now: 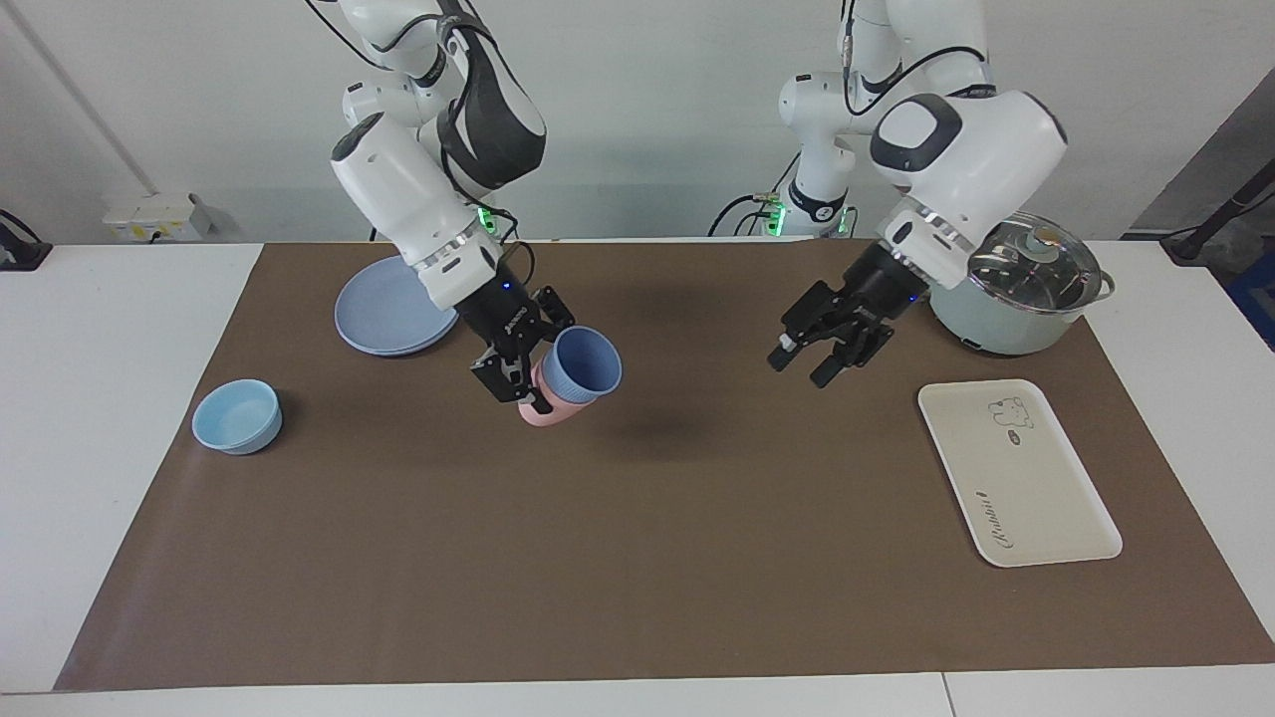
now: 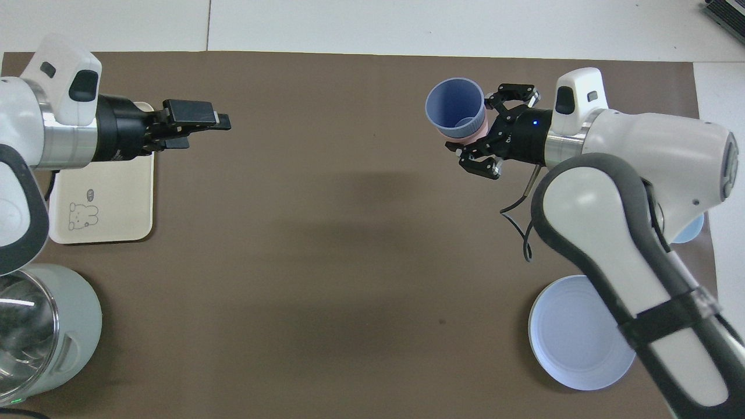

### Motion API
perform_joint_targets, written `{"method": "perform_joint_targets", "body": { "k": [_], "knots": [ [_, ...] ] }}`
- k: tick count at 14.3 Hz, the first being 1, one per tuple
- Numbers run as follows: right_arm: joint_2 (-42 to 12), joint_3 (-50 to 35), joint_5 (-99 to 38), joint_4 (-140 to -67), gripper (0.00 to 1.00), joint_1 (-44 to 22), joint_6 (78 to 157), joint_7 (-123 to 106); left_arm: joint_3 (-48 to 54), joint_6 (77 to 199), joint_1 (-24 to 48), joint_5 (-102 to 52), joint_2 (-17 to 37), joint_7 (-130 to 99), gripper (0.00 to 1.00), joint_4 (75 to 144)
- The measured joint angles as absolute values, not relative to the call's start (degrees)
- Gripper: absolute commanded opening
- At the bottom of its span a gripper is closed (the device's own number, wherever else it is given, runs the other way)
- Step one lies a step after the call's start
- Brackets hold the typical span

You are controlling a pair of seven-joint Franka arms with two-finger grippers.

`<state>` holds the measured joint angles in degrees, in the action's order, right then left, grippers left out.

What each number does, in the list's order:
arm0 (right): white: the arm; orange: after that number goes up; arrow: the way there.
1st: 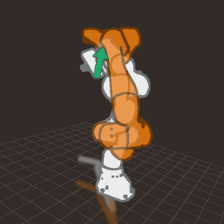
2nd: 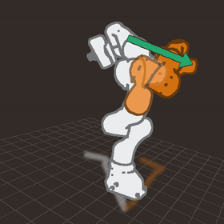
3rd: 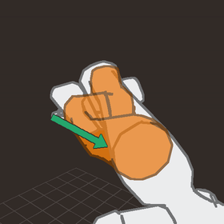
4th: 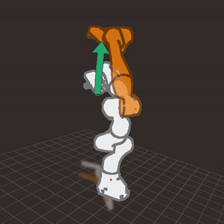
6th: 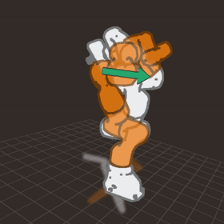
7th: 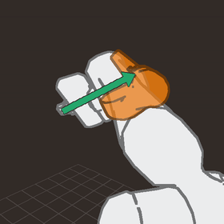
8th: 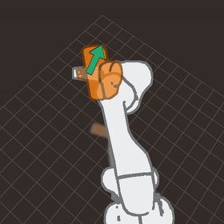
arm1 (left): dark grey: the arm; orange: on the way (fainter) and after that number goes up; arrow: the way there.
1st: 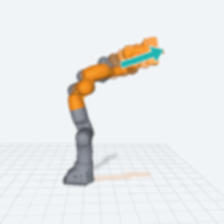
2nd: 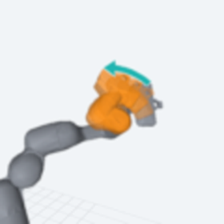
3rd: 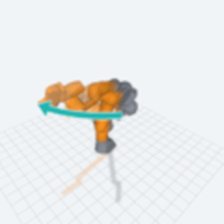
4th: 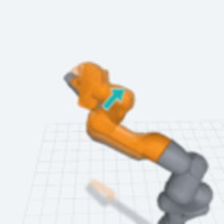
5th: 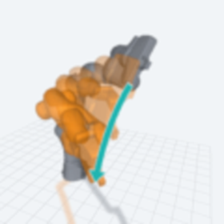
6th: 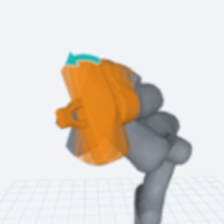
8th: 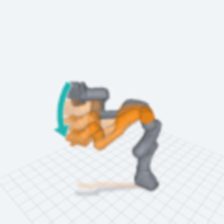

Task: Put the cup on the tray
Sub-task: 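Lift the cup with the right gripper while the left gripper reaches toward it, then grasp the cup with the left gripper while the right gripper holds it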

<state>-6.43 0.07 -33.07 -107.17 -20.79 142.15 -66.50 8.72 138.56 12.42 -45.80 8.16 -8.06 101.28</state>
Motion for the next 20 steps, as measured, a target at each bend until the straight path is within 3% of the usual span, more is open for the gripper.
{"method": "perform_joint_targets", "body": {
  "k": [12, 13, 14, 17, 18, 20],
  "knots": [
    [-6.2, 0.1, -24.3, -107.4, 0.00, -23.9, 142.1, -61.3, 8.7, 144.2, 23.4, -48.4, 10.4, -9.1, 0.70, 100.4],
    [-6.2, 0.1, -23.9, -107.4, 0.00, -24.0, 142.1, -60.9, 8.7, 144.2, 24.2, -48.4, 10.4, -9.2, 0.62, 100.4],
    [-6.2, 0.1, -23.6, -107.4, 0.00, -24.0, 142.1, -60.8, 8.7, 144.2, 24.9, -48.4, 10.4, -9.3, 0.45, 100.5],
    [-6.1, 0.2, -23.4, -107.5, 0.00, -23.9, 142.1, -60.8, 8.6, 144.2, 26.0, -48.3, 10.5, -9.3, 0.15, 101.3],
    [-6.0, 0.3, -23.3, -107.5, 0.00, -23.9, 142.1, -60.8, 8.5, 144.2, 26.0, -47.8, 10.5, -9.2, 0.00, 101.5],
    [-5.9, 0.4, -23.3, -107.8, 0.00, -23.9, 142.1, -60.8, 8.3, 144.1, 26.0, -45.3, 10.5, -9.4, 0.00, 101.6]
  ]
}}
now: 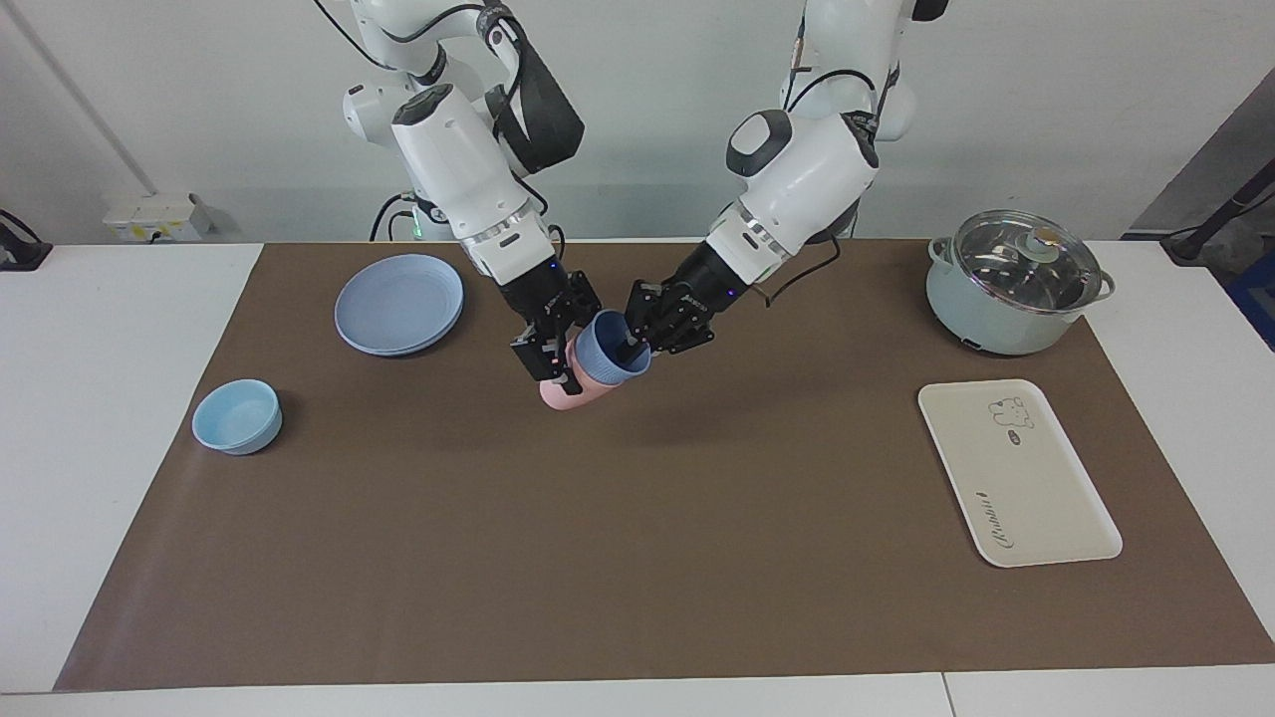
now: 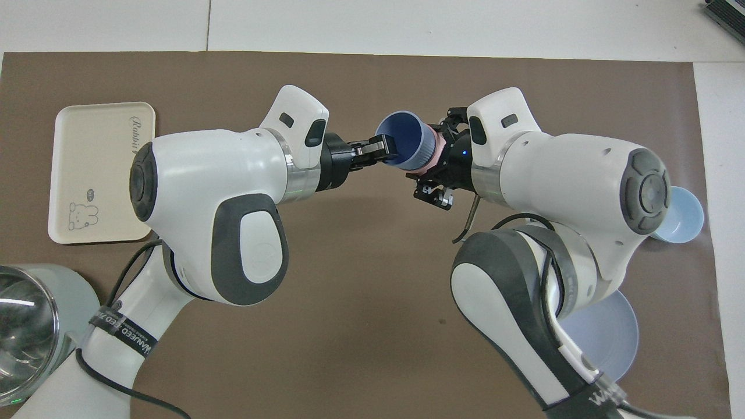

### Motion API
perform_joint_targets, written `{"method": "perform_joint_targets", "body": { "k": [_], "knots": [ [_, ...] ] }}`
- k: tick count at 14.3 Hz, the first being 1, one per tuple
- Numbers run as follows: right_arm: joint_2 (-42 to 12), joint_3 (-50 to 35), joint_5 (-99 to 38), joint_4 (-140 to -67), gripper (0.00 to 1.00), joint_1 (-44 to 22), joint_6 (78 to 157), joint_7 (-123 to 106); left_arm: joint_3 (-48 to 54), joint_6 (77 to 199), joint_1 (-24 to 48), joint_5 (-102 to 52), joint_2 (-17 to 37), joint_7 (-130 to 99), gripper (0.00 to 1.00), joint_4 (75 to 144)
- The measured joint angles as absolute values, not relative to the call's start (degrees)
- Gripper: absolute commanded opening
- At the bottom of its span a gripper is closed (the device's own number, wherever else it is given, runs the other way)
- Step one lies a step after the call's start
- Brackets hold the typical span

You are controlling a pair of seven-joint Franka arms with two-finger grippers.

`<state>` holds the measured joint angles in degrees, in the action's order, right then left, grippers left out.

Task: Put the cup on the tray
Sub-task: 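Grasp the cup with the left gripper while the right gripper holds it, then carry the cup with the left gripper onto the tray while the right gripper withdraws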

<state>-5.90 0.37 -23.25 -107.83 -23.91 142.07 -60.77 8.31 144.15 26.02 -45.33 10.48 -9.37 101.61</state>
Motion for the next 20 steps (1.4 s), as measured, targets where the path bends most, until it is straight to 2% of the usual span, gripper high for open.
{"method": "perform_joint_targets", "body": {
  "k": [6, 9, 13, 16, 18, 20],
  "knots": [
    [-5.8, 0.3, -23.2, -108.0, 0.00, -24.0, 142.2, -60.8, 7.8, 142.0, 25.9, -44.1, 10.5, -9.4, 0.00, 100.7],
    [-5.6, 0.3, -23.2, -108.0, 0.00, -24.0, 142.2, -60.5, 7.1, 135.2, 23.8, -43.3, 10.5, -9.8, 0.00, 96.7],
    [-5.7, 0.4, -23.3, -108.0, 0.00, -23.7, 142.3, -59.9, 6.8, 124.6, 16.7, -34.9, 10.5, -10.6, 0.00, 90.3],
    [-5.6, 0.6, -24.0, -107.9, 0.00, -20.0, 143.0, -58.7, 6.5, 120.7, 7.7, -28.8, 10.5, -10.5, 0.00, 88.9],
    [-5.6, 0.7, -31.1, -107.8, 0.00, -15.5, 144.2, -60.3, 6.4, 119.9, 2.0, -21.4, 10.7, -10.3, 0.00, 88.9],
    [-5.7, 0.8, -44.0, -107.9, 0.00, -11.8, 145.4, -68.4, 6.4, 119.1, -2.0, -15.0, 10.8, -10.1, 0.00, 89.2]
  ]
}}
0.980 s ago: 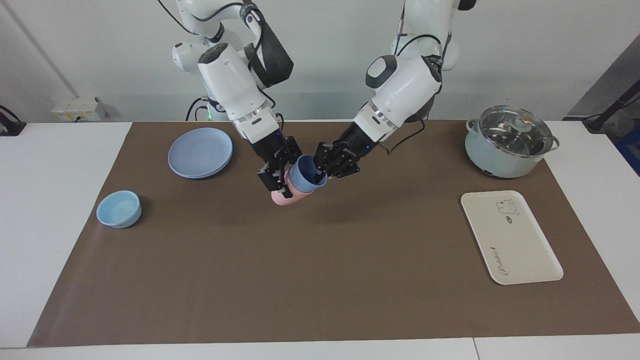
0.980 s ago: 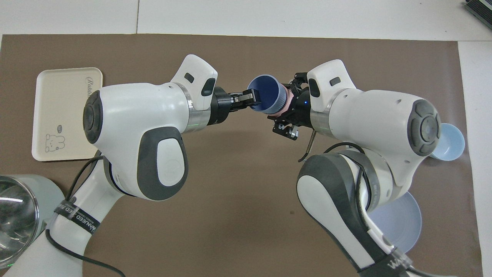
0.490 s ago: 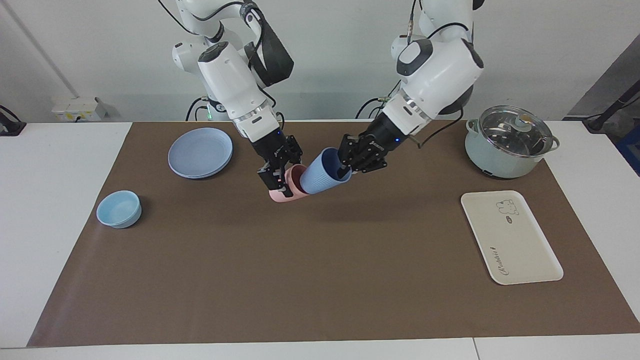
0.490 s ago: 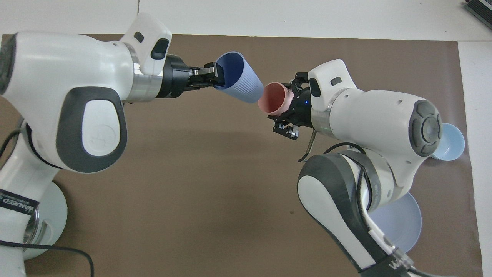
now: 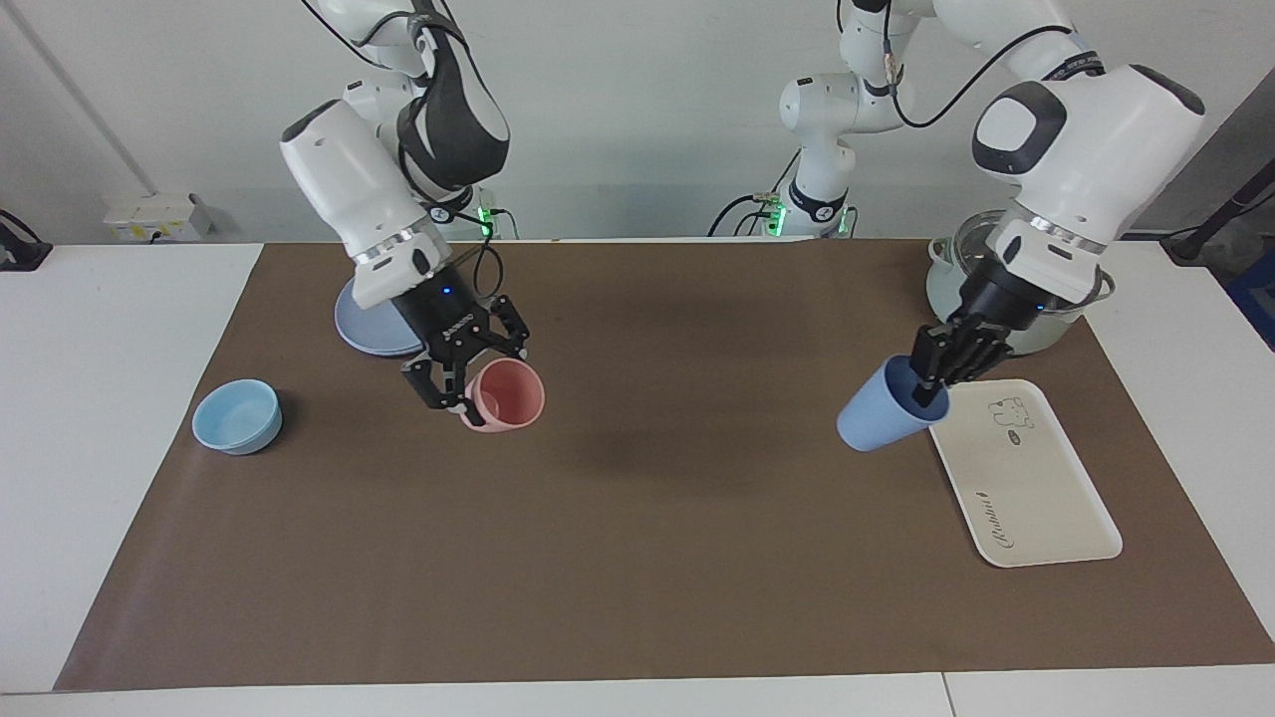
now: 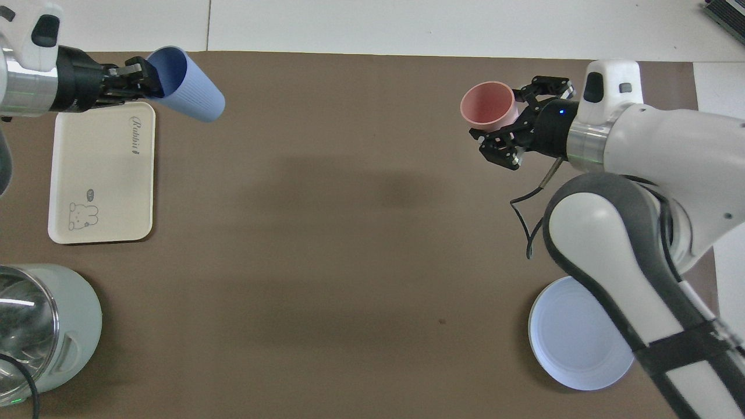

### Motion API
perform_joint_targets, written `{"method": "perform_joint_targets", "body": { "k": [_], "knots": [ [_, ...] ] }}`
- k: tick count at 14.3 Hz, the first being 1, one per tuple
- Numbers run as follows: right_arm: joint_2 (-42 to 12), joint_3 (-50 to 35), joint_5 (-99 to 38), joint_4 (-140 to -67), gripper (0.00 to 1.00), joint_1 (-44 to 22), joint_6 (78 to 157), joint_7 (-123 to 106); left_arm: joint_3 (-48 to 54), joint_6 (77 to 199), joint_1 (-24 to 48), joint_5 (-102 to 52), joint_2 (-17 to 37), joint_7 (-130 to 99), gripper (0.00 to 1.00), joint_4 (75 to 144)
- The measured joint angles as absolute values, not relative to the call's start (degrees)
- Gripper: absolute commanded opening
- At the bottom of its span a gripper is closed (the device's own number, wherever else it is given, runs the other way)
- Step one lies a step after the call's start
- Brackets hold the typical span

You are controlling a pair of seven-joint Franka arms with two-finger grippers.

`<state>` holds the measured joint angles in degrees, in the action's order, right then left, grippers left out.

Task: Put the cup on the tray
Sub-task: 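Carry the cup with the left gripper onto the tray while the right gripper withdraws, then lower the cup onto the tray and open the left gripper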

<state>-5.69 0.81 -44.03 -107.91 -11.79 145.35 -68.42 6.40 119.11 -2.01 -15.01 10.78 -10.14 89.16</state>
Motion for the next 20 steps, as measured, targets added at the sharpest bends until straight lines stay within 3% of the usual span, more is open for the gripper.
{"method": "perform_joint_targets", "body": {
  "k": [5, 8, 12, 15, 16, 17, 18, 19, 20],
  "knots": [
    [-10.8, 1.0, -79.8, -109.6, 0.00, -0.9, 141.1, -103.5, 6.2, 125.4, -14.7, -12.5, 11.2, 4.9, 0.00, 96.3],
    [-14.9, 1.1, -88.1, -110.1, 0.00, 4.7, 133.1, -113.4, 6.2, 131.6, -19.8, -12.5, 13.8, 11.5, 0.00, 100.3],
    [-20.4, 1.1, -95.5, -113.3, 0.00, 11.1, 120.5, -128.5, 6.3, 135.2, -21.0, -12.5, 19.1, 11.9, 0.00, 100.8],
    [-23.6, 1.1, -100.2, -116.4, 0.00, 13.3, 115.7, -133.6, 6.5, 136.8, -21.0, -12.5, 21.2, 11.9, 0.00, 100.8],
    [-23.9, 1.0, -101.9, -117.3, 0.00, 13.3, 115.0, -134.9, 6.5, 137.1, -21.0, -12.5, 21.7, 11.9, 0.10, 100.8],
    [-24.0, 0.9, -102.7, -118.0, 0.00, 13.2, 114.8, -135.4, 6.5, 137.6, -21.0, -12.5, 21.9, 11.9, 0.29, 100.8],
    [-24.0, 0.8, -103.0, -118.3, 0.00, 13.2, 114.8, -135.5, 6.5, 137.9, -21.0, -12.5, 22.0, 11.8, 0.43, 100.7],
    [-24.0, 0.8, -103.1, -118.5, 0.16, 13.2, 114.8, -135.7, 6.5, 138.3, -21.0, -12.5, 22.0, 11.8, 0.72, 100.3],
    [-24.0, 0.8, -103.1, -118.8, 0.26, 13.2, 115.0, -136.4, 6.5, 138.4, -21.1, -12.5, 21.9, 11.8, 0.81, 99.8]
  ]
}}
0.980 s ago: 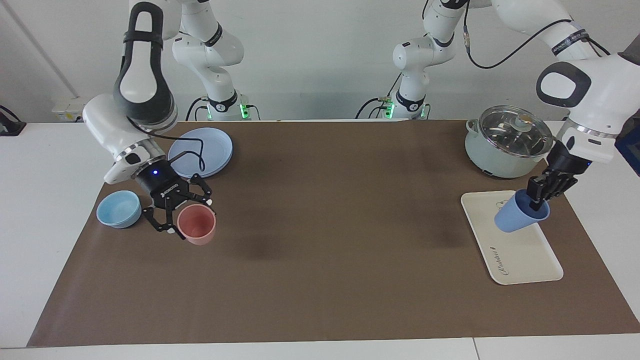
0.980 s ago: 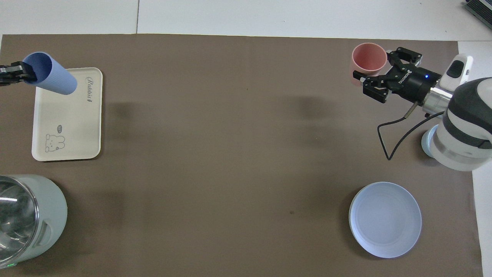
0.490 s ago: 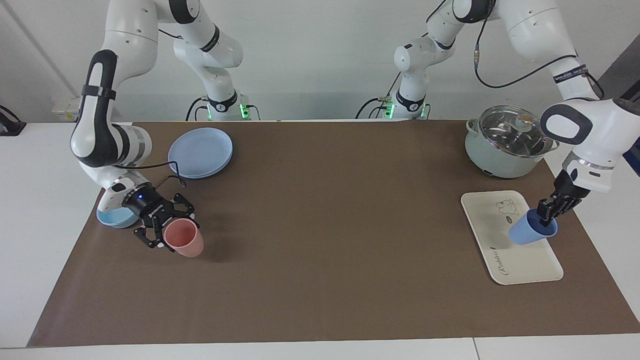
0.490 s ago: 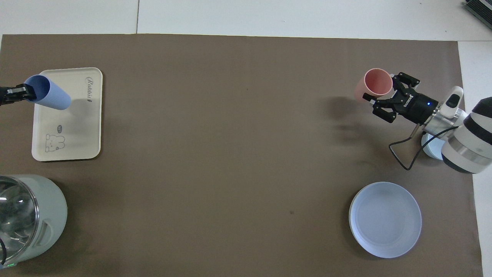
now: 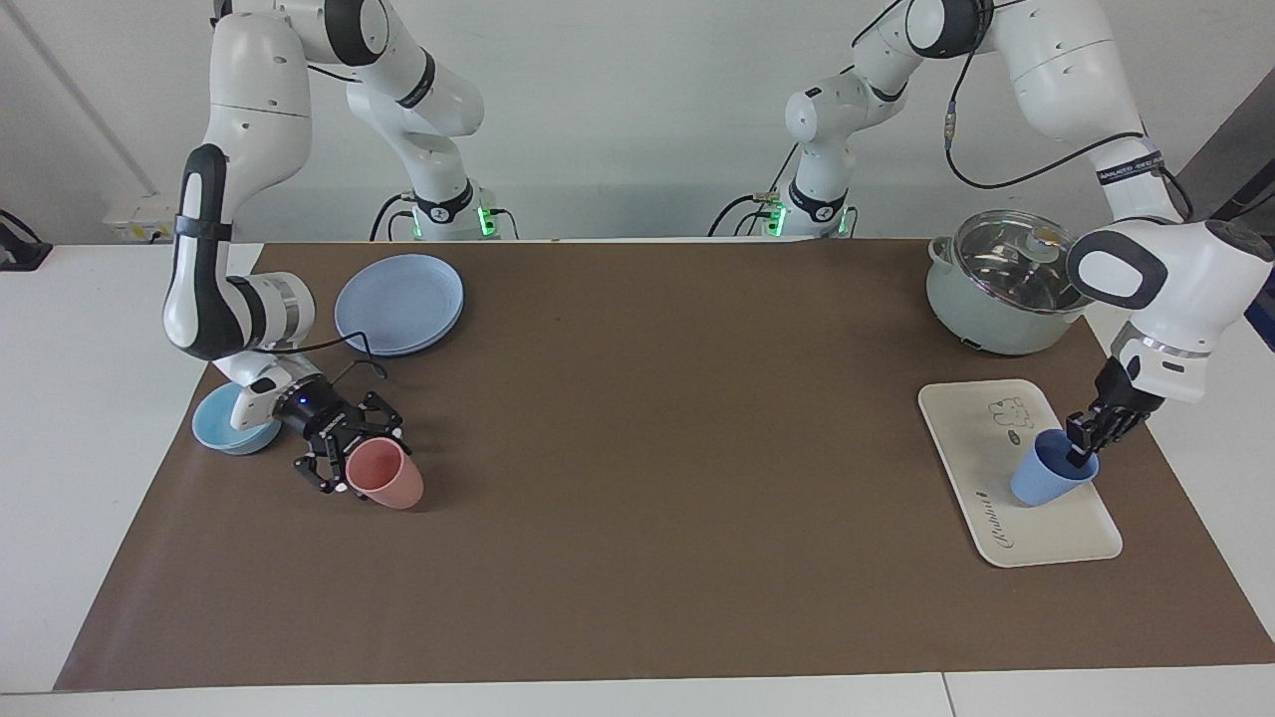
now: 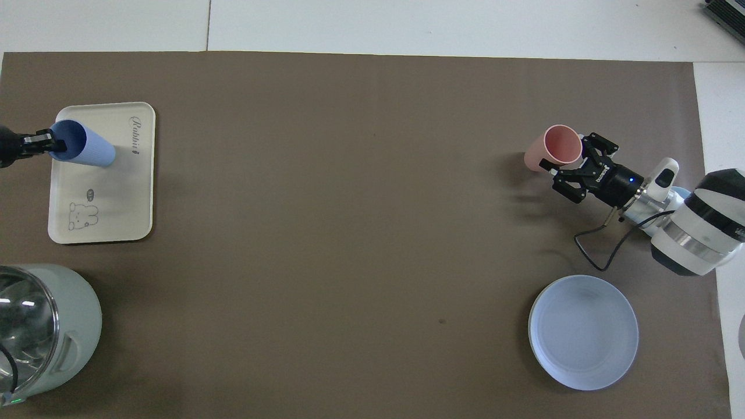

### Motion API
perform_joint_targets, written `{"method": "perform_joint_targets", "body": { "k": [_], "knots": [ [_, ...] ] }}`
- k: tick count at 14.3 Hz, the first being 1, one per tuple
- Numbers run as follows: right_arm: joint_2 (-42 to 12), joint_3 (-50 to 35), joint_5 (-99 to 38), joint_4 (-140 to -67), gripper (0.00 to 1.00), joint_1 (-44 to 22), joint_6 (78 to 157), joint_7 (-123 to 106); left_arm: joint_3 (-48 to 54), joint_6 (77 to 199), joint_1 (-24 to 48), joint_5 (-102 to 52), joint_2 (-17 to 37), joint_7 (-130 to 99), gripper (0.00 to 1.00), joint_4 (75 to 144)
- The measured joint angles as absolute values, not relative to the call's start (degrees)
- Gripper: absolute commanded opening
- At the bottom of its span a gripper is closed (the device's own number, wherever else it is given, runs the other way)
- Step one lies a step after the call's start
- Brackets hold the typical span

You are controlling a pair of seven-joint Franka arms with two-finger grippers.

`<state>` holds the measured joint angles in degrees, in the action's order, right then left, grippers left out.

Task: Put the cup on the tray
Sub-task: 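Lower the cup onto the tray and open the left gripper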

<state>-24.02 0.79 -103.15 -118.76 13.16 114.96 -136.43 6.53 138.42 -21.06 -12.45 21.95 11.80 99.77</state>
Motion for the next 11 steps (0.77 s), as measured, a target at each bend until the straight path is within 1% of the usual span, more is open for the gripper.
{"method": "perform_joint_targets", "body": {
  "k": [2, 4, 5, 7, 9, 11],
  "knots": [
    [-24.0, 0.8, -103.2, -119.2, 1.00, 13.2, 115.7, -139.4, 6.6, 138.4, -21.1, -12.5, 22.0, 11.7, 0.87, 98.8],
    [-24.0, 0.9, -103.2, -119.4, 1.00, 13.2, 115.9, -141.4, 7.0, 136.0, -21.0, -12.5, 21.9, 11.4, 0.87, 96.9],
    [-24.0, 0.9, -103.2, -119.4, 1.00, 13.2, 115.9, -141.6, 7.2, 132.4, -20.7, -12.5, 21.9, 10.8, 0.87, 94.9],
    [-23.9, 0.9, -103.2, -119.4, 1.00, 13.2, 115.9, -141.8, 7.6, 121.7, -19.2, -10.8, 21.7, 8.1, 0.87, 88.5],
    [-23.5, 0.9, -103.2, -119.2, 1.00, 13.2, 115.9, -141.9, 7.9, 112.0, -15.8, -4.3, 21.3, 3.5, 0.87, 82.4],
    [-22.0, 0.9, -103.2, -119.1, 1.00, 13.1, 115.9, -141.3, 7.9, 104.9, -10.8, -0.6, 20.6, 0.5, 0.86, 78.5]
  ]
}}
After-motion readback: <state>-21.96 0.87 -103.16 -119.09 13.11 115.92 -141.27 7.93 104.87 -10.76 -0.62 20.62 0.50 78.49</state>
